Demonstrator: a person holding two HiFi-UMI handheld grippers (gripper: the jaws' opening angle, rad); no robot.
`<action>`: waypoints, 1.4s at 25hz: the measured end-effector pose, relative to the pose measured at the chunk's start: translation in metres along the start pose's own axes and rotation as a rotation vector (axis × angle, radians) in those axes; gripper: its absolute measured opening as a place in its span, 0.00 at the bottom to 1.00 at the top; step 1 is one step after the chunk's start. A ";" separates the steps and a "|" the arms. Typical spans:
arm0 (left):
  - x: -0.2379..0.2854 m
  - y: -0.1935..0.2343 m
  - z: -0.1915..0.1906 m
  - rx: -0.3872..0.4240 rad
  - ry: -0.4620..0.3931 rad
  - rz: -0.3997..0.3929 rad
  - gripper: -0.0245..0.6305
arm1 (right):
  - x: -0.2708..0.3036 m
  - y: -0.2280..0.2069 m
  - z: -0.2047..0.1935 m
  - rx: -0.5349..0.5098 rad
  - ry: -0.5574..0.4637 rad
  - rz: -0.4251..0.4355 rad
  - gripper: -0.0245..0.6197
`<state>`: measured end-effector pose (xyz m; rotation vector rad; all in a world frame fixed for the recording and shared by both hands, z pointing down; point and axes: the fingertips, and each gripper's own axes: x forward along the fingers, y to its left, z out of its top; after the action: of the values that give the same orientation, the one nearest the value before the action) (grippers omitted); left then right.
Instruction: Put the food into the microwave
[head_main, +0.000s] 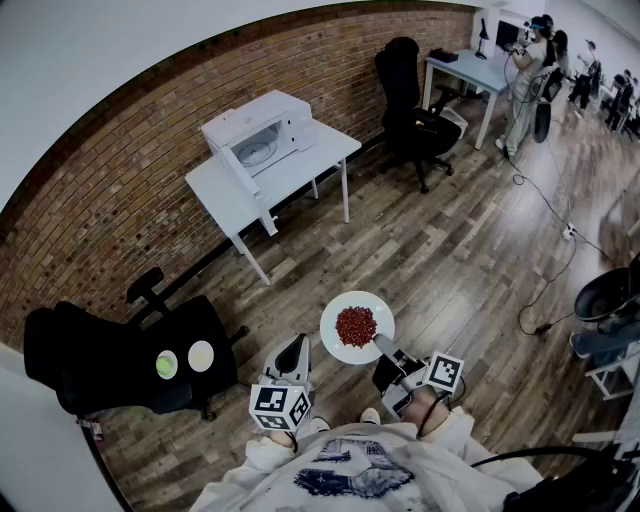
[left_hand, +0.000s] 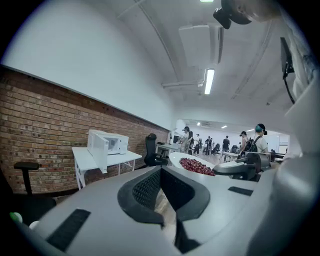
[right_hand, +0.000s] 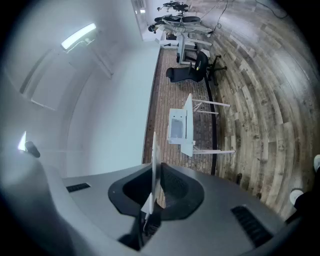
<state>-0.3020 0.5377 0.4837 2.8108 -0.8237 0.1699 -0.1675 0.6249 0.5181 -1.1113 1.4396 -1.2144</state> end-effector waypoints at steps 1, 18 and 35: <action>0.004 -0.005 0.001 0.001 -0.001 -0.004 0.05 | -0.001 0.001 0.005 0.001 0.001 0.000 0.10; 0.047 -0.036 -0.016 0.008 0.035 -0.030 0.05 | -0.024 -0.014 0.039 0.015 -0.008 0.004 0.10; 0.113 -0.027 -0.017 0.005 0.055 -0.026 0.05 | 0.003 -0.034 0.094 0.036 -0.015 -0.016 0.10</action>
<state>-0.1932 0.5051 0.5149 2.8065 -0.7752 0.2449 -0.0729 0.6028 0.5428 -1.1071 1.3951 -1.2361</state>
